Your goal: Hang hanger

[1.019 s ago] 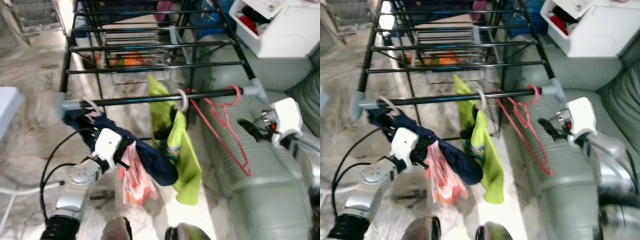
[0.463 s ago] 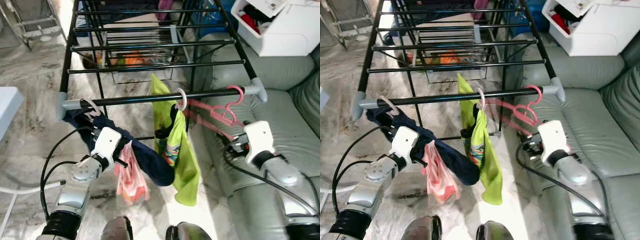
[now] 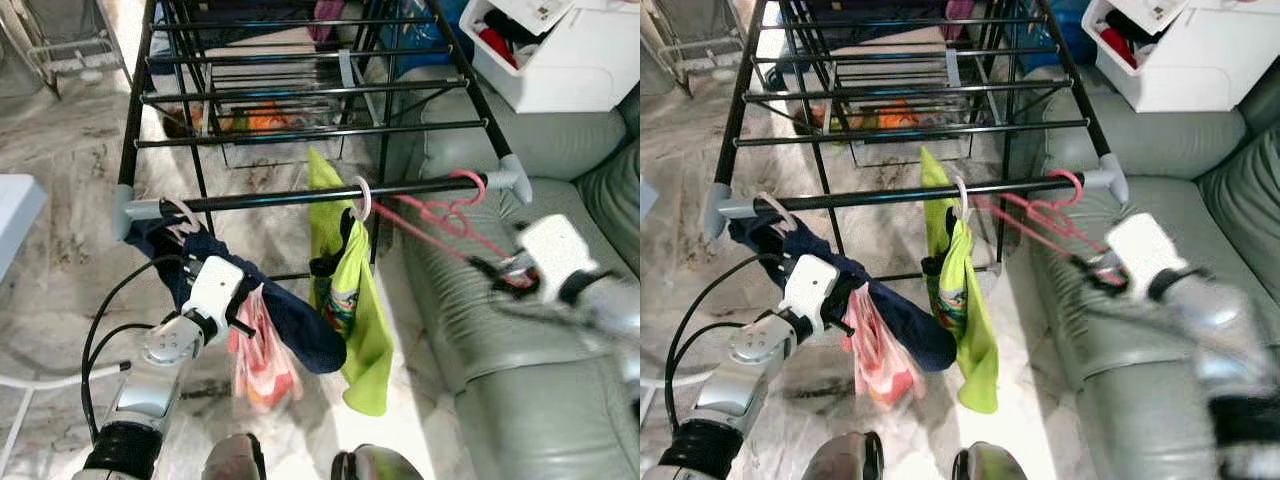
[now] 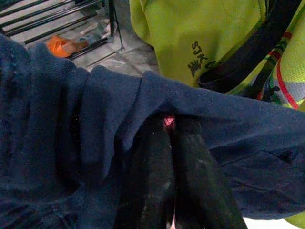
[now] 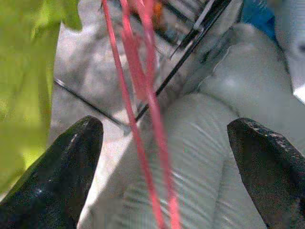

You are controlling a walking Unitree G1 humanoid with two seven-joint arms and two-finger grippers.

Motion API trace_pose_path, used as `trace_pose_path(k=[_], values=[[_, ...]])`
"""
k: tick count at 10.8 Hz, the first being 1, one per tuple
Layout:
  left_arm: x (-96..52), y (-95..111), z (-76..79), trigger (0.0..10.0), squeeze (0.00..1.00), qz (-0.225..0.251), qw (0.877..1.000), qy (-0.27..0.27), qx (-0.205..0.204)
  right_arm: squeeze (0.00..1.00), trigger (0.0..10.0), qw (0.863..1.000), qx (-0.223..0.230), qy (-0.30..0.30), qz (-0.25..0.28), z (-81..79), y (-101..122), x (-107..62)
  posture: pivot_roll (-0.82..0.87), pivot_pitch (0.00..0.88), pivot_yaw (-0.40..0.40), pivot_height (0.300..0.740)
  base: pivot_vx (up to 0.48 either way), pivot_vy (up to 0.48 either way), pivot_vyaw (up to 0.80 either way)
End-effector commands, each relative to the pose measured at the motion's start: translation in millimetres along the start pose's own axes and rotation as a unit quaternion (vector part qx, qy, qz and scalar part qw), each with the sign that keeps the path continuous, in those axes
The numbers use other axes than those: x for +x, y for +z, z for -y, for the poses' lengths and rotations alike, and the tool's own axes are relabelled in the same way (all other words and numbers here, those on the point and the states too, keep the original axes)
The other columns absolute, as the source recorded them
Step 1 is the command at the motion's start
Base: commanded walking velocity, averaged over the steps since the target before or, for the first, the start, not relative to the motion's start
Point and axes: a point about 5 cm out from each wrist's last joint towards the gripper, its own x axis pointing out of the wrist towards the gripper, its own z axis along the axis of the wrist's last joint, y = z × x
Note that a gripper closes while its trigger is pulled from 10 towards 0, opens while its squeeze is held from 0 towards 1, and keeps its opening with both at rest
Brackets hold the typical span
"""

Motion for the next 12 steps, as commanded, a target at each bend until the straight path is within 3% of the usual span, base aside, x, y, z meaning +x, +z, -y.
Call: trace_pose_path(k=[1,3,7,8,9,12], values=[[-0.2,-1,-0.1,10.0,0.0,-0.007,1.0,-0.002,0.011,0.0,10.0,1.0,-0.008,0.024,-0.018,0.1,-7,1.4,-0.1,0.102,-0.034,0.74,0.0,0.0,0.0],[-2.6,-2,0.2,10.0,0.0,-0.014,1.0,-0.006,0.013,0.0,10.0,0.998,0.003,0.041,-0.047,6.5,-14,10.1,-0.09,0.11,-0.034,0.74,0.0,0.0,0.0],[-5.8,-6,2.3,10.0,0.0,-0.024,1.0,-0.013,0.015,0.0,10.0,0.993,0.024,0.096,-0.058,-0.7,-13,33.6,-0.07,0.12,-0.035,0.74,0.0,0.0,0.0],[-6.4,-7,3.0,10.0,0.0,-0.028,0.999,-0.014,0.015,0.0,0.7,0.992,0.023,0.106,-0.056,-1.5,-10,37.1,-0.07,0.122,-0.037,0.74,0.0,0.0,0.0],[-6.8,-8,3.6,10.0,0.0,-0.03,0.999,-0.015,0.016,0.0,0.0,0.992,0.016,0.113,-0.059,-1.9,-9,38.8,-0.07,0.122,-0.037,0.74,0.0,0.0,0.0],[-7.5,-9,5.5,10.0,0.0,-0.034,0.999,-0.016,0.017,0.0,0.0,0.991,0.003,0.123,-0.056,1.1,-5,41.5,-0.07,0.117,-0.041,0.74,0.0,0.0,0.0]])
